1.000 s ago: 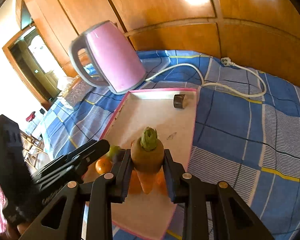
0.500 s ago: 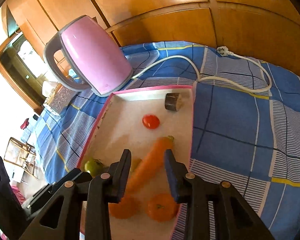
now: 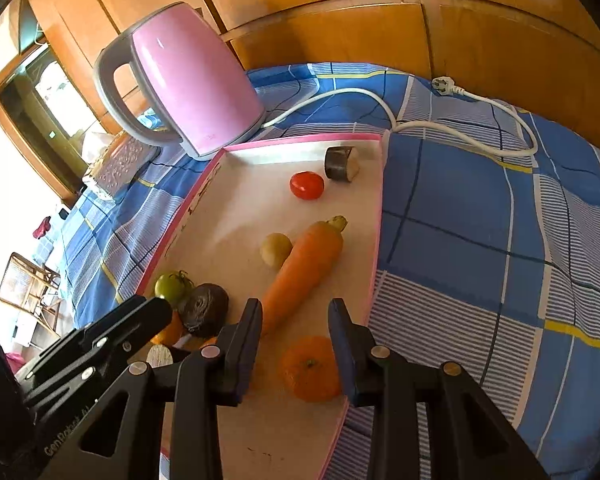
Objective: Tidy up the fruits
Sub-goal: 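Lower the carrot and eggplant slice into the tray and open both tools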
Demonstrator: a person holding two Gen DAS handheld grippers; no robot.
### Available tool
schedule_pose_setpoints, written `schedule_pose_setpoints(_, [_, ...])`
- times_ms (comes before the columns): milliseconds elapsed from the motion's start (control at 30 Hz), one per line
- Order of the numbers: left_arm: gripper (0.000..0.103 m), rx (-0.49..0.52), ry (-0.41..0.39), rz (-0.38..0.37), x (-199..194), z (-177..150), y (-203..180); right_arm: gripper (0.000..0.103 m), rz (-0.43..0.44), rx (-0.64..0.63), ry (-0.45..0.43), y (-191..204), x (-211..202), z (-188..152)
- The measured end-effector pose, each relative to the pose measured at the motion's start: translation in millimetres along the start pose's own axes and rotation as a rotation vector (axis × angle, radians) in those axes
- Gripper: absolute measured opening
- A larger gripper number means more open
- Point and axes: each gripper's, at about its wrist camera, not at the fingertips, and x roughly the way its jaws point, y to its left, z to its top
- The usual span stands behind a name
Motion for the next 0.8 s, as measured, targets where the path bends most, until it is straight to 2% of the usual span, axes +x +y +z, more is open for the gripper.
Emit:
schedule_pose_setpoints(433, [0.030,0.019,-0.029,0.027,-18.4,-4.7,-3.0,0.034,-0.064,-0.056,-0.044,11.5,-17.0,-15.1])
schedule_pose_setpoints(800, [0.031,0.028,-0.024,0.037,-25.2,-13.8,-6.1,0.035,-0.097,-0.056,-0.068,9.9,-29.3,-28.8])
